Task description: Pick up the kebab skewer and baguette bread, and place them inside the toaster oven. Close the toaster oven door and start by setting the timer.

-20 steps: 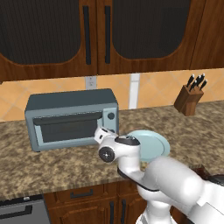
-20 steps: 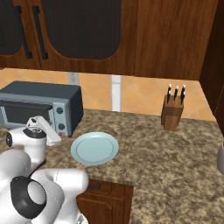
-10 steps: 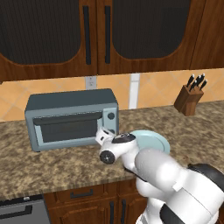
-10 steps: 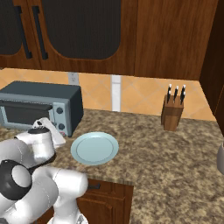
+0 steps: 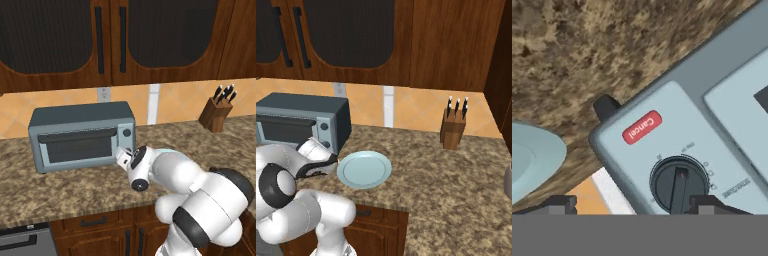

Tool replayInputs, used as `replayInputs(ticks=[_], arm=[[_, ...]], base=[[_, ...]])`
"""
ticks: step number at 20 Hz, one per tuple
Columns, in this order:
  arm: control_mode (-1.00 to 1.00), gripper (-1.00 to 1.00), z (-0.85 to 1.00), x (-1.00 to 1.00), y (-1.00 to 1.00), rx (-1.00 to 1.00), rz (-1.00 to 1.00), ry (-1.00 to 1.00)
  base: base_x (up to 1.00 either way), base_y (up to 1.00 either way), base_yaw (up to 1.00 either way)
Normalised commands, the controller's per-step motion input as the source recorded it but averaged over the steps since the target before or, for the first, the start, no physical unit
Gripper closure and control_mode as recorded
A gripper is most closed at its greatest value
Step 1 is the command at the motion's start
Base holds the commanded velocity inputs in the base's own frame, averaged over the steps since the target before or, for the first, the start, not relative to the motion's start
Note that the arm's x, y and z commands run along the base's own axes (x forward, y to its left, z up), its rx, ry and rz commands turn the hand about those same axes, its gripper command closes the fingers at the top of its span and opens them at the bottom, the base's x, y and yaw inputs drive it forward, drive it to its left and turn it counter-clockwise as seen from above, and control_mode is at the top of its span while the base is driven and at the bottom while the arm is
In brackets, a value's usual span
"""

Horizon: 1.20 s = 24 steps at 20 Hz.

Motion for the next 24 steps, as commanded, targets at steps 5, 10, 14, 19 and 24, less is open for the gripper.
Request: replayInputs(ticks=[5,10,14,19,24], arm=[[-1.0,-1.0,-0.22,0.06,0.0,0.0,0.09,-0.05],[-1.0,-1.0,-0.19,0.0,0.0,0.0,0.05,-0.07],[-1.0,-1.0,0.0,-0.01,0.0,0.0,0.0,0.0],[-1.0,-1.0,0.0,-0.14,0.0,0.0,0.0,0.0],[-1.0,-1.0,0.0,-0.13,0.0,0.0,-0.02,0.0]], base=[[0.0,0.0,0.0],[0.0,0.0,0.0],[0.0,0.0,0.0],[0.0,0.0,0.0],[0.0,0.0,0.0]])
